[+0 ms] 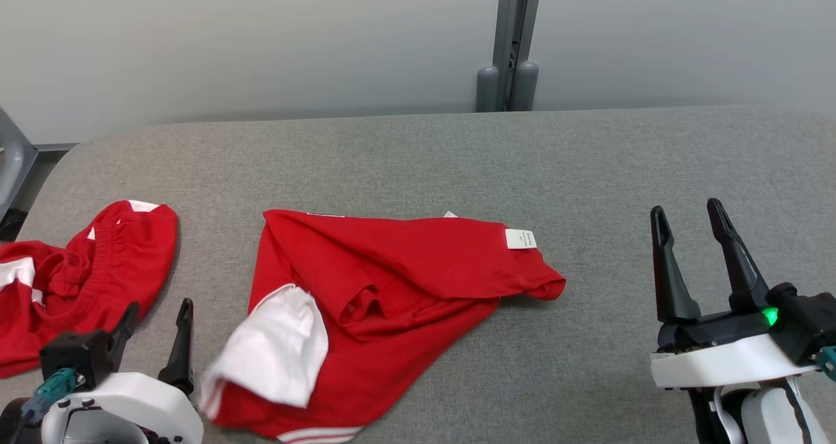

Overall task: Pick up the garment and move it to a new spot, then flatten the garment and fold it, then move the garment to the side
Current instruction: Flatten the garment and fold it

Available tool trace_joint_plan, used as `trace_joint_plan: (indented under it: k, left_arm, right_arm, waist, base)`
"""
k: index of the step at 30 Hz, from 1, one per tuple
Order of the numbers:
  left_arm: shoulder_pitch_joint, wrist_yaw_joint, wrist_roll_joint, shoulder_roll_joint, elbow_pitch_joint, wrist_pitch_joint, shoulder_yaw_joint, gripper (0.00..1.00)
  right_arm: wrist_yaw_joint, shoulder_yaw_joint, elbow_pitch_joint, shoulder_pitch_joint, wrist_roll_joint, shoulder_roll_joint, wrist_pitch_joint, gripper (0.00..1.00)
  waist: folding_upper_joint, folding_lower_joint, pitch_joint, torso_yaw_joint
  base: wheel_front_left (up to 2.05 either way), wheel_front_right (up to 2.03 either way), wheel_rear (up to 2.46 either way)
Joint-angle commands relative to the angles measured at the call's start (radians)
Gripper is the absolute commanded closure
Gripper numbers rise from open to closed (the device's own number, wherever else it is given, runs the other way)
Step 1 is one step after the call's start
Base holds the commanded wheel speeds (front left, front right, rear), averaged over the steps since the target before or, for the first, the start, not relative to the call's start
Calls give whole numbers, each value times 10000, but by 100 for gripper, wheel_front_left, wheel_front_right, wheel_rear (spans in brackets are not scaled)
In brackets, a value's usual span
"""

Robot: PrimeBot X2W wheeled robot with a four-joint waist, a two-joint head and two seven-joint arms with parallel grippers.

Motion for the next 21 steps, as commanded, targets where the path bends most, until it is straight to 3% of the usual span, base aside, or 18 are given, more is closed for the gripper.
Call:
trace_joint_plan:
  k: [1,9,13,21]
  left_arm:
    - [-68,156,59,-105,-294,-259,81,0]
    - [-6,433,302,-394,-850,-1497,207,0]
    - [-33,305,312,-660,-670,-2280,76,0]
    - [-124,211,227,-793,-324,-2389,-132,0]
  right_arm:
    - [1,5,-8,115,68,-56,-2,0]
    - [1,34,-5,90,143,-56,-2,0]
    - [1,196,169,141,171,-56,-2,0]
    - [1,651,501,6,97,-54,-2,0]
  waist:
    - [0,0,-12,10]
    - [0,0,-40,-59]
    - [0,0,-46,-89]
    - [0,0,-119,60]
  base:
    - [0,0,0]
    - [0,0,0]
    - [0,0,0]
    - [0,0,0]
